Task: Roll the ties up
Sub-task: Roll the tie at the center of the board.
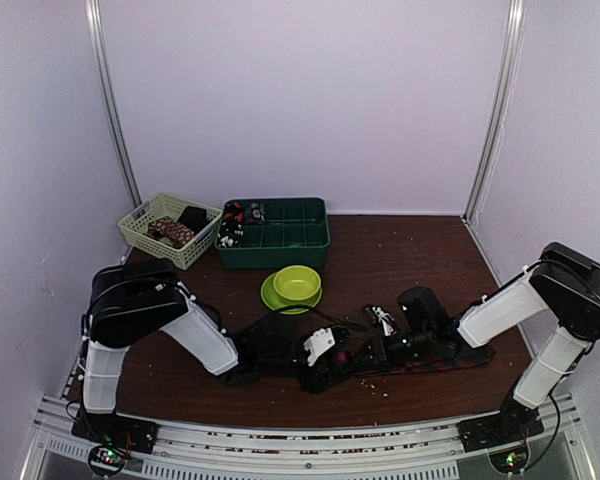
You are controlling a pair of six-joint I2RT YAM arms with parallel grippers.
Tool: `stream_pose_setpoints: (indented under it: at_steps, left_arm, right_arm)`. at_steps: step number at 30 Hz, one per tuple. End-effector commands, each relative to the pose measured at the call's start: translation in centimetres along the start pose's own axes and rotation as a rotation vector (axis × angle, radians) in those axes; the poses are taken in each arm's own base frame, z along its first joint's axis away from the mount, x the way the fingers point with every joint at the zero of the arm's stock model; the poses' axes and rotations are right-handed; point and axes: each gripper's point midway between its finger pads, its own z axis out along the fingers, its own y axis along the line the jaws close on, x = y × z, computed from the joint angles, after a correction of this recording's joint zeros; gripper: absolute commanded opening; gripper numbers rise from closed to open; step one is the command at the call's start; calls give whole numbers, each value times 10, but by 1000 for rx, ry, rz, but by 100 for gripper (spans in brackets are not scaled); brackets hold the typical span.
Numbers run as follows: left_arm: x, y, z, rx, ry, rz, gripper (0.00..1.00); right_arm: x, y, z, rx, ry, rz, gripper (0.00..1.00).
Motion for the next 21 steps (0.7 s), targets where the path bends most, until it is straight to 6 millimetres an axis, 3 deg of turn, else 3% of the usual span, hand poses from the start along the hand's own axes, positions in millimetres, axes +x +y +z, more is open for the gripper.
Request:
stream_pose_setpoints:
  at_steps: [1, 5, 10, 13, 16, 21]
  left_arm:
    - [4, -8, 10, 47, -7, -12, 67]
    - [21, -12, 0, 52, 21, -21, 49]
    - [32, -16, -14, 57, 63, -24, 28]
    - [40, -15, -24, 39, 111, -13, 20]
    - [54, -19, -31, 55, 194, 15, 18]
    - [70, -22, -35, 85, 295, 48, 17]
  right_arm:
    - [57, -42, 5, 154, 181, 117, 0]
    - [64, -45, 9, 134, 184, 161, 0]
    - [62, -34, 14, 102, 183, 145, 0]
    - [55, -25, 13, 86, 184, 119, 12]
    - [46, -15, 4, 94, 164, 69, 30]
    - [27, 24, -18, 30, 103, -8, 44]
